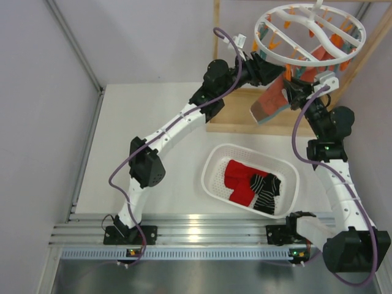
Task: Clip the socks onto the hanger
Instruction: Open the clamp at the hanger.
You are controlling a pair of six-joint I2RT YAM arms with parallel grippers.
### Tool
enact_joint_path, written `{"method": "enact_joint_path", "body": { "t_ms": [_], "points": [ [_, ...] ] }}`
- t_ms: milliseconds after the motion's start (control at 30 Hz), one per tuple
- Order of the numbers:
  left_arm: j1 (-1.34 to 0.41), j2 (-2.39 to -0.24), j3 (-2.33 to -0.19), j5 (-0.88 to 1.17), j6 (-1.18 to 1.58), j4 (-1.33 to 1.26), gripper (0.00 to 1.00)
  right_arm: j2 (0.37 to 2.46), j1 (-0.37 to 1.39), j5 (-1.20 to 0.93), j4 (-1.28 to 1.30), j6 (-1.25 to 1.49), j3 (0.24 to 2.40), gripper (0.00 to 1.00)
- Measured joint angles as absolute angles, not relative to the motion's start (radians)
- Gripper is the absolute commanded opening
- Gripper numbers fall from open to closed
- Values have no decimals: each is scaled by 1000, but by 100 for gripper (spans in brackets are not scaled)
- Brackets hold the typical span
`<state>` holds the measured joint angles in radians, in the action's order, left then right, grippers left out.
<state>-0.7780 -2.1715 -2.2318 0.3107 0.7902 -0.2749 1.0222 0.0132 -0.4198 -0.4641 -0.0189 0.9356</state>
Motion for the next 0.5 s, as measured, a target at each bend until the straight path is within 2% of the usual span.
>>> {"method": "enact_joint_path", "body": {
  "t_ms": [300, 500],
  "points": [
    [-789, -2216, -2270, 298, 817, -286, 74, 1022, 15, -421, -464, -50, 934, 0],
    [-791, -2240, -2281, 298, 859, -309, 70, 1017, 18, -421, -459, -97, 923, 0]
  ]
}}
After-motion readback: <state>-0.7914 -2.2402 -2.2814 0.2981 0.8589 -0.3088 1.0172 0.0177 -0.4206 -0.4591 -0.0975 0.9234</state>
